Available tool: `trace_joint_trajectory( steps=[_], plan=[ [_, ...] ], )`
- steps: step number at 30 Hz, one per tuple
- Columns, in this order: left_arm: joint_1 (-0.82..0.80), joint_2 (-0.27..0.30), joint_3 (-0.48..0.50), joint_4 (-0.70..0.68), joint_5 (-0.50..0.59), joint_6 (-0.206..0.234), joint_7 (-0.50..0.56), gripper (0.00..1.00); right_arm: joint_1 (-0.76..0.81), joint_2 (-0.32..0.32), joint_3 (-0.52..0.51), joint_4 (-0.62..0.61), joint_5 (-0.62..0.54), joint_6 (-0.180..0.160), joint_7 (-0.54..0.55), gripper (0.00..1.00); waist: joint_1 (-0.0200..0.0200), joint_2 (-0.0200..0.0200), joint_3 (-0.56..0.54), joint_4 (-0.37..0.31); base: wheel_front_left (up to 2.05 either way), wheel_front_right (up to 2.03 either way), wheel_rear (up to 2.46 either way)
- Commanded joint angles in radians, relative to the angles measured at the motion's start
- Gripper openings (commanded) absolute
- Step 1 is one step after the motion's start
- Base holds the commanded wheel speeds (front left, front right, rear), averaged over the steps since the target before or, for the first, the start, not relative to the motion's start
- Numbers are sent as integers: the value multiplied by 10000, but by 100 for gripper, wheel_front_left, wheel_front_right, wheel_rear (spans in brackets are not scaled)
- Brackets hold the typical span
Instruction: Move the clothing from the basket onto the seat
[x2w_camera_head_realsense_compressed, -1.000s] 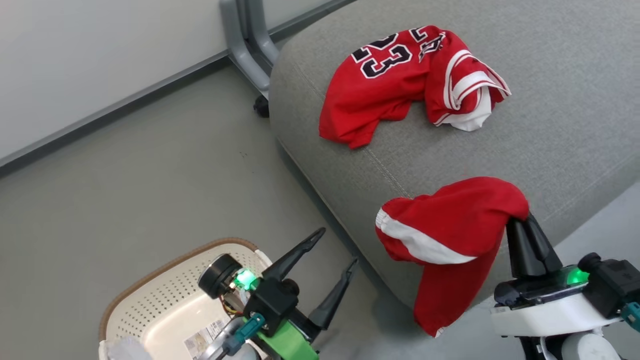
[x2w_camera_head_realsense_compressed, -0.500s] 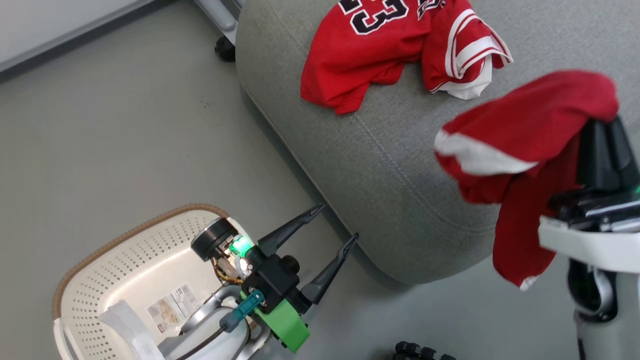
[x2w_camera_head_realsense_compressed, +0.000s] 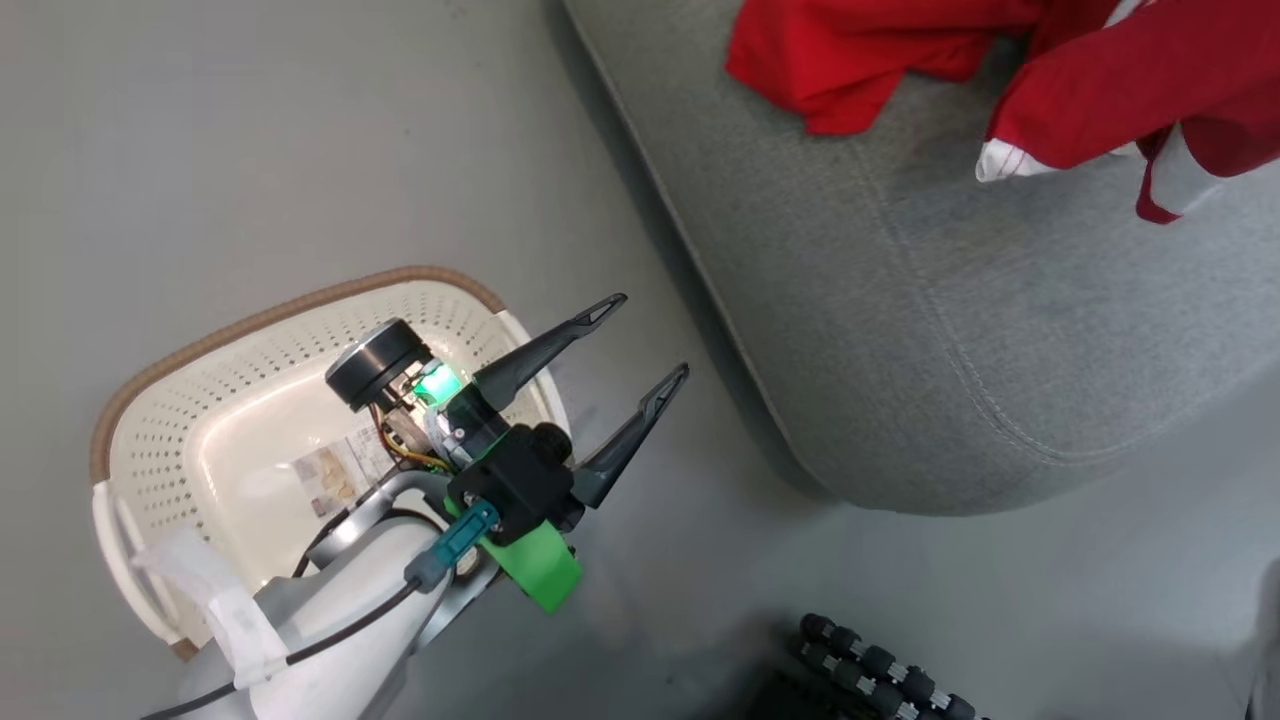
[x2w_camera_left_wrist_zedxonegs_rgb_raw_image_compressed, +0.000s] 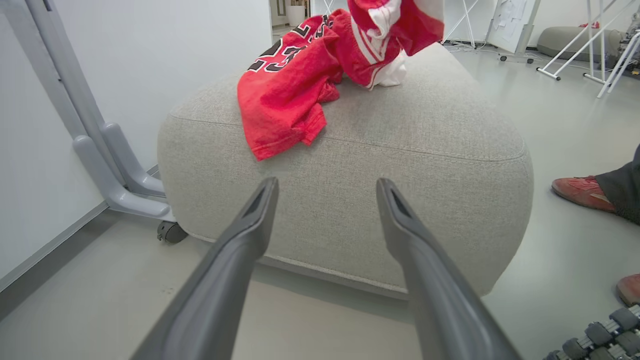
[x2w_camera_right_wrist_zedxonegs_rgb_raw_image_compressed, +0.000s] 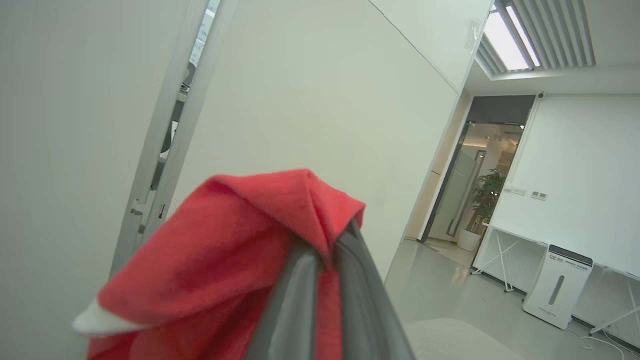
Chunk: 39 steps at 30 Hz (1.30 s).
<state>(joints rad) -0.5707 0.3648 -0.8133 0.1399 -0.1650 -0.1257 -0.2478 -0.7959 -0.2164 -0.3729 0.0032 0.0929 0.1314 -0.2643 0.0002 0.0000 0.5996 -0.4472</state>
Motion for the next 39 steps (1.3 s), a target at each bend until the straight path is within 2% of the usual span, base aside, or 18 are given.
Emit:
trace_joint_trajectory(
  steps=[1, 8, 9, 10, 11, 15, 19, 25, 30, 36, 39],
  plan=[
    [-240, 37, 11, -20, 20, 31, 24, 100, -329, -161, -268, 661, -238, -14, 0, 0, -2, 0, 1058, 1164, 0, 0, 0],
    [-407, -64, -14, -71, 0, 138, 2, 100, -1221, -194, -2192, 3635, -1519, -14, 0, 0, -2, 0, 1368, 1843, 0, 0, 0],
    [-392, -67, -15, -62, -22, 162, -9, 100, -1286, -148, -2442, 3947, -1670, -14, -1, 6, -2, 0, 1386, 1915, 0, 0, 0],
    [-371, -62, -12, -52, -33, 183, -16, 100, -1313, -94, -2650, 4151, -1768, -14, 0, 66, -2, 0, 1385, 1958, 0, 0, 0],
    [-347, -49, 1, -35, -41, 219, -30, 100, -1341, -46, -2940, 4257, -1891, -14, -1, 100, -2, 0, 1375, 1994, 0, 0, 0],
    [-207, -118, 71, 77, -18, 441, -97, 100, -1104, 426, -3743, 4250, -2438, -14, 0, 100, -2, 0, 1149, 2048, 0, 0, 0],
    [38, -336, 199, 149, -102, 737, -154, 100, -284, 964, -3663, 3581, -2474, -14, -1, 100, -2, 0, 626, 2050, 0, 0, 0],
    [640, -1017, 1071, -49, -612, 1415, -171, 100, 1693, 1441, -2467, 2527, -1991, -14, 1, 100, -2, 0, -469, 2292, 0, 0, 0],
    [1355, -1595, 1892, -115, -903, 1616, -175, 100, 3226, 1583, -1279, 1657, -1543, -14, 1, 100, -2, 0, -1563, 2796, 0, 0, 0],
    [2497, -2359, 3121, -81, -1129, 1563, -164, 100, 4911, 1626, 402, 954, -1190, -14, 1, 100, -2, 0, -2981, 3635, 0, 0, 0],
    [3162, -2648, 3628, -21, -1140, 1335, -163, 100, 5649, 1629, 1212, 869, -930, -14, 1, 100, -2, 0, -3740, 4078, 0, 0, 0]
  ],
)
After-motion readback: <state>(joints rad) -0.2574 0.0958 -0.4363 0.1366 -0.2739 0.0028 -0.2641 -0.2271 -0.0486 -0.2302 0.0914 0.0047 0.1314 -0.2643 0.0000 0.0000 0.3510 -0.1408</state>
